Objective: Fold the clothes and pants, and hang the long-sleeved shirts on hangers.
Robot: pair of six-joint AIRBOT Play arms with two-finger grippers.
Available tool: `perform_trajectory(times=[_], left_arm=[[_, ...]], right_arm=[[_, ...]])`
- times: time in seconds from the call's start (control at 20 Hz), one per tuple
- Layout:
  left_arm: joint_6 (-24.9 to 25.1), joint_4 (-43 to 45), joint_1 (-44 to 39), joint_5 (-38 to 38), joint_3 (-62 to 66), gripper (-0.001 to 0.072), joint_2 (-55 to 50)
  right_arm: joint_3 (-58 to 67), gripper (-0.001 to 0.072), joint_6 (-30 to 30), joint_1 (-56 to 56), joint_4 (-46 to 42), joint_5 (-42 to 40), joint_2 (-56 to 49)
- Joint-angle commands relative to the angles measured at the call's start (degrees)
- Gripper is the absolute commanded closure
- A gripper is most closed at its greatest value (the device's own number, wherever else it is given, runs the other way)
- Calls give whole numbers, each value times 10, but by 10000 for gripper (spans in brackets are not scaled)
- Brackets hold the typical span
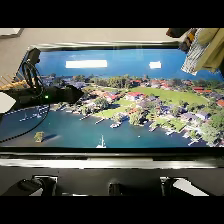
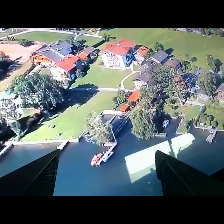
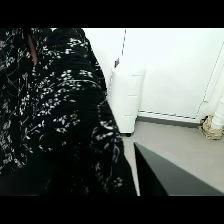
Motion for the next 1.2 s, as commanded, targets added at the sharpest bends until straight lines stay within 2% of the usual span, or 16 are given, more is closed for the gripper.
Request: perform_trajectory(times=[0.0, 0.2, 0.35, 0.45, 0.5, 0.55, 0.6, 0.65, 0.7, 0.75, 0.8, 0.85, 0.9, 1.1, 1.15], left_arm=[[-1, 0, 0, 0, 0, 41, 0], [-1, 1, 0, 0, 0, 40, 0], [-1, 4, 1, 1, 0, 40, 2], [-1, 20, 1, 1, 0, 49, 5], [-1, 29, 3, 0, 0, 161, 7], [0, 32, 7, 0, 0, 359, 10], [0, 31, 12, 0, 0, 514, 14], [0, 31, 17, 0, 0, 650, 19], [0, 34, 22, 1, 0, 678, 26], [0, 43, 27, 1, 0, 678, 33], [0, 63, 33, 1, 0, 678, 43], [-1, 92, 37, 1, 0, 678, 53], [-1, 126, 41, 1, 0, 678, 65], [-62, 258, 69, -11, 0, 678, 111], [-74, 288, 77, -29, 0, 678, 120]], right_arm=[[0, 216, -1, 0, 3, 1, 16], [0, 216, 8, 0, 3, -16, 67], [0, 218, 95, 0, 10, -38, 110], [0, 232, 139, 0, 46, -54, 136], [0, 238, 138, 1, 86, -75, 146], [0, 348, 119, 1, 151, -97, 151], [0, 512, 60, 1, 256, -115, 152], [0, 586, -42, 2, 384, -120, 150], [0, 606, -153, 15, 508, -111, 143], [0, 675, -263, 40, 618, -84, 132], [0, 676, -327, 79, 699, -46, 116], [0, 677, -353, 127, 740, -4, 96], [0, 678, -371, 193, 735, 43, 71], [-6, 679, -378, 458, 515, 212, -19], [-27, 679, -375, 502, 500, 226, -26]])
